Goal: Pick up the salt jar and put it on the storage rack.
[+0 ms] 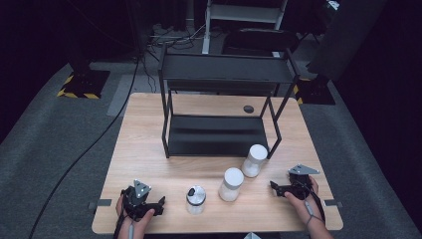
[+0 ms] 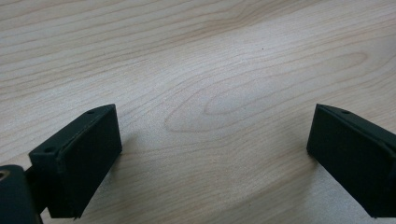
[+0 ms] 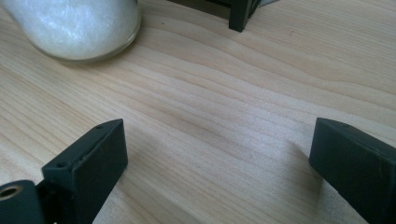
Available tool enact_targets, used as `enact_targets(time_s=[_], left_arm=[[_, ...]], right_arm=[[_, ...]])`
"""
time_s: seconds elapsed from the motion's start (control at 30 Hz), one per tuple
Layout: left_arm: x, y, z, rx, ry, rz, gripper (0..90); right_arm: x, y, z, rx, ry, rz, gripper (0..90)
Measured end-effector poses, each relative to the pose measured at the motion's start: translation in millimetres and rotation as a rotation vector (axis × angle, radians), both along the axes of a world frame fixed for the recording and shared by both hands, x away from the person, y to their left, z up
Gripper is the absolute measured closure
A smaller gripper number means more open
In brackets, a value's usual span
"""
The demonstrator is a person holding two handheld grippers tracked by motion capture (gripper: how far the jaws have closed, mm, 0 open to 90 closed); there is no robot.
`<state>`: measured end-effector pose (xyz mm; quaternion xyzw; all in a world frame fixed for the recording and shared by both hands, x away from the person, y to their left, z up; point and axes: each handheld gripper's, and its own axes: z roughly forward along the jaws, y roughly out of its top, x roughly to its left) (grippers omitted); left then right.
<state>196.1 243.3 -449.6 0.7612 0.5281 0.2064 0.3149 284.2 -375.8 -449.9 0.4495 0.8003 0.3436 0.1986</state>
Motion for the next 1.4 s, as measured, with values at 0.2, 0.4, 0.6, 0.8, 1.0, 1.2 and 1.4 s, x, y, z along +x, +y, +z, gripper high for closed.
enact_targets(time_s=[0.2,0.4,0.6,0.8,1.0,1.2,1.4], left_arm=[[-0.1,0.0,0.0,0.000,0.000,0.000,2.4],[0.0,0.4,0.2,-0.002,0.001,0.000,2.4],[-7.3,6.5,6.3,-0.073,-0.046,0.007,4.8],[-15.8,3.4,17.1,-0.090,-0.102,0.001,4.9],[-26.6,-0.8,26.4,-0.108,-0.155,-0.002,4.9],[-34.8,-1.0,31.3,-0.149,-0.196,-0.001,4.9],[-43.2,-4.4,33.9,-0.162,-0.243,0.002,4.8]], right_arm=[[0.0,0.0,0.0,0.000,0.000,0.000,4.1],[0.0,0.0,0.0,0.000,0.000,0.000,4.1],[0.0,0.0,0.0,0.000,0.000,0.000,4.1],[0.3,-0.1,0.0,0.000,0.000,0.001,4.0],[0.5,-0.3,0.0,0.000,0.000,0.003,3.9],[0.5,-0.3,-0.1,0.000,0.000,0.003,3.9],[0.5,-0.3,0.0,0.000,0.000,0.003,3.9]])
